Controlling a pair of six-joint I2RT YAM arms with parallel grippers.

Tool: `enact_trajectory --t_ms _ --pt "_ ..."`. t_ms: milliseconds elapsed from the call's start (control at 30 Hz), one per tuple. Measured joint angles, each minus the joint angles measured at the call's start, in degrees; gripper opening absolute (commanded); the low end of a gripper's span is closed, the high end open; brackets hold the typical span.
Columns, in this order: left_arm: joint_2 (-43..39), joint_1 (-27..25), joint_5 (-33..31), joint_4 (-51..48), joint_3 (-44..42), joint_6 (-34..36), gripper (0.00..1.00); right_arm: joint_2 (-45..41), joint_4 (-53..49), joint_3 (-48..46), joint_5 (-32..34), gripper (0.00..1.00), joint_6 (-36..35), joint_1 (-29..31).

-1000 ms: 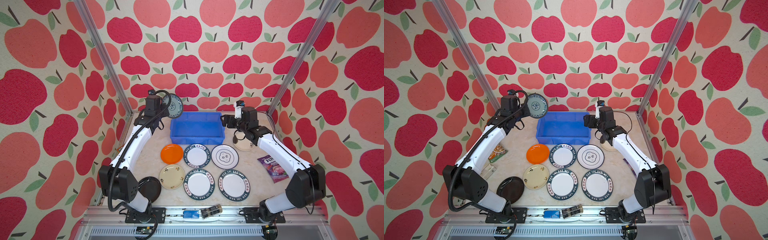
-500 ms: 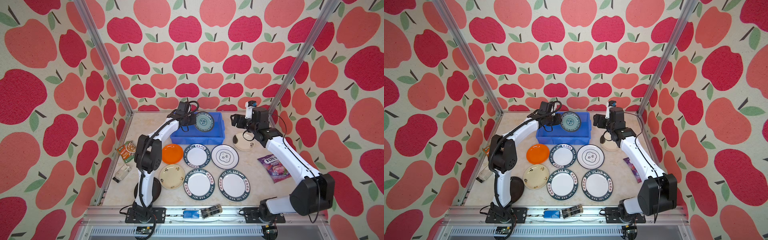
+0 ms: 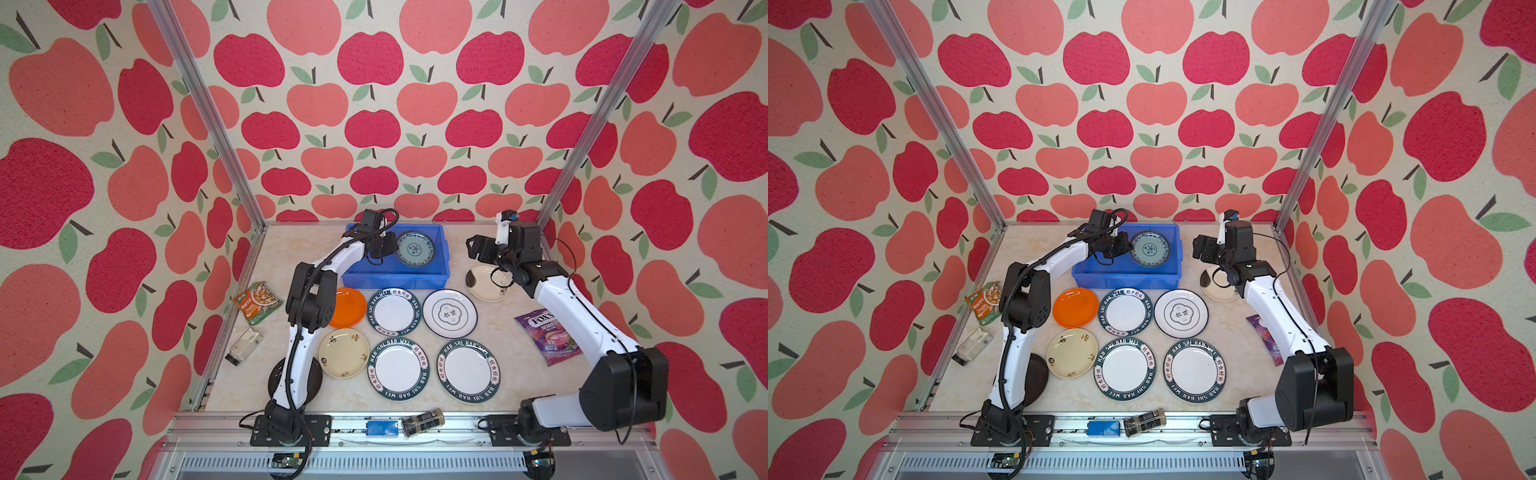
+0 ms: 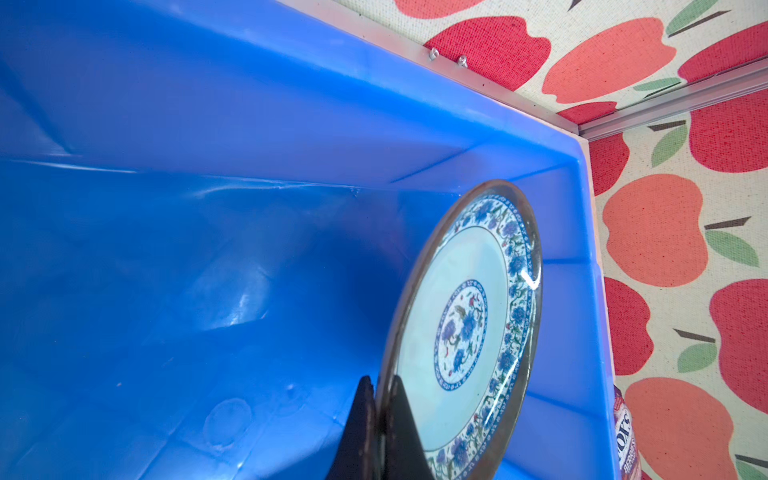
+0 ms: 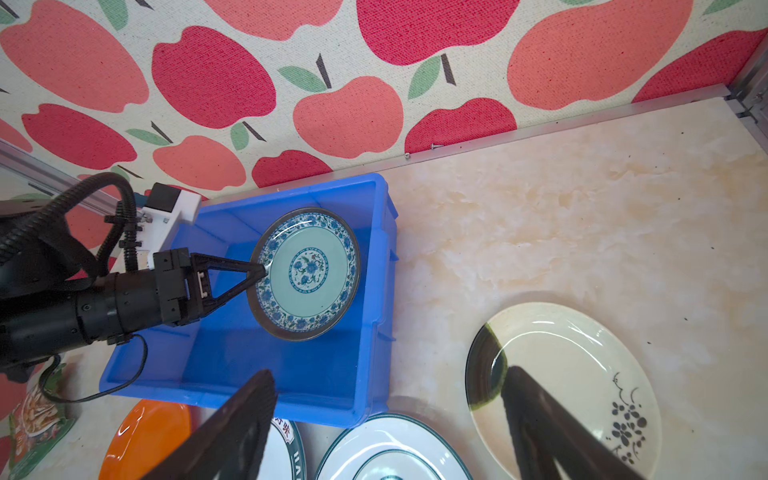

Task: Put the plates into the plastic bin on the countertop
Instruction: 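Lower the blue floral plate into the bin and open the left gripper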

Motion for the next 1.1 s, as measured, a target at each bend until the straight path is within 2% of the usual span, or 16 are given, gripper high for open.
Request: enact_trajectory --t_ms 1033,1100 --pt "10.3 0.0 2.4 -9.4 12.2 0.2 0.0 3.0 0.0 -1.1 -2.9 0.88 2.6 -0.2" --pt "10.3 0.0 2.4 -9.7 12.3 0.2 0.06 3.2 0.0 -1.1 -2.8 0.88 2.6 -0.2"
